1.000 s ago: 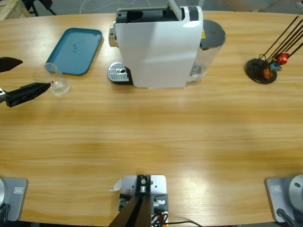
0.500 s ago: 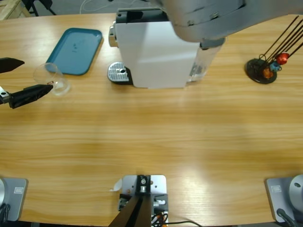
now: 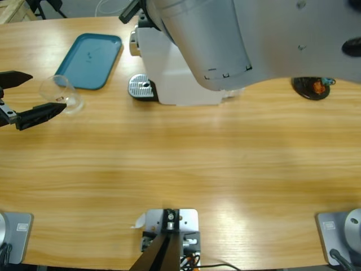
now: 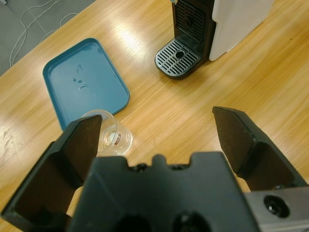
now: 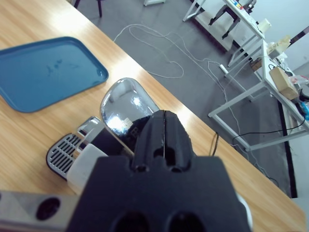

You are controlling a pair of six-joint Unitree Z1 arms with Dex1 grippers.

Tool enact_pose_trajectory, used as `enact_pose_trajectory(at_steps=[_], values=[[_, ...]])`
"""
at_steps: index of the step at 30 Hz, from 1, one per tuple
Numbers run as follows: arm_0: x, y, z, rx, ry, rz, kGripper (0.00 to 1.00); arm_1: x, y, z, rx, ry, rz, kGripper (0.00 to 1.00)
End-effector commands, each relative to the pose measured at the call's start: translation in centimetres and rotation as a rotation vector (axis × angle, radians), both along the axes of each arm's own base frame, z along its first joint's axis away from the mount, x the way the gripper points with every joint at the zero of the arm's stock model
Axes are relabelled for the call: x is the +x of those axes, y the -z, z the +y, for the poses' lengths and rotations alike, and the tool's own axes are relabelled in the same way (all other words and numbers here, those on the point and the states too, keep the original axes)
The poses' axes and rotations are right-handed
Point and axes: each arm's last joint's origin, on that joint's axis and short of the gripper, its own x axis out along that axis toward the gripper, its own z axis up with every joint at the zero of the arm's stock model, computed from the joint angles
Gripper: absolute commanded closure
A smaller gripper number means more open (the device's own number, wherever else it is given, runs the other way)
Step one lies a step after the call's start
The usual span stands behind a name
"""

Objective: Pour coffee

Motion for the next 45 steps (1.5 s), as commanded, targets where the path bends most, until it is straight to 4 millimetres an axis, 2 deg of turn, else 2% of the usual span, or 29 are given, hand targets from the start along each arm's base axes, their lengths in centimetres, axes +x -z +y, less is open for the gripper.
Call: enact_pose_trajectory(at_steps=[1, 16, 25, 34, 36, 38, 40, 42, 45], values=[[-0.1, 1.3, -0.2, 0.047, 0.012, 0.028, 0.000, -0.6, 10.1, 1.7, -0.183, -0.043, 0.136, 1.000], [-0.4, 1.1, 0.0, 0.033, 0.020, 0.017, 0.000, -0.5, 13.8, 2.1, -0.156, -0.028, 0.190, 1.000], [-0.7, 0.8, 0.1, 0.014, 0.030, 0.003, 0.000, -0.8, 16.1, 1.6, -0.135, -0.017, 0.198, 1.000], [-0.6, 0.9, 0.0, 0.021, 0.031, 0.007, 0.000, -1.0, 15.5, 1.0, -0.115, -0.014, 0.193, 1.000], [-0.7, 0.9, 0.1, 0.020, 0.029, 0.005, 0.000, -1.1, 14.8, 0.9, -0.102, -0.011, 0.184, 1.000], [-0.6, 0.8, 0.2, 0.022, 0.023, 0.001, 0.000, -1.2, 13.0, 0.5, -0.068, -0.005, 0.160, 1.000], [-0.6, 0.8, 0.3, 0.027, 0.008, -0.009, 0.000, -1.5, 10.1, -0.1, -0.004, -0.010, 0.131, 1.000], [-0.6, 0.7, 0.4, 0.026, -0.007, -0.020, 0.000, -1.9, 6.2, -1.1, 0.081, -0.021, 0.095, 1.000], [-0.7, 0.5, 0.6, 0.017, -0.011, -0.027, 0.000, -2.1, 1.1, -3.4, 0.173, -0.047, 0.078, 1.000]])
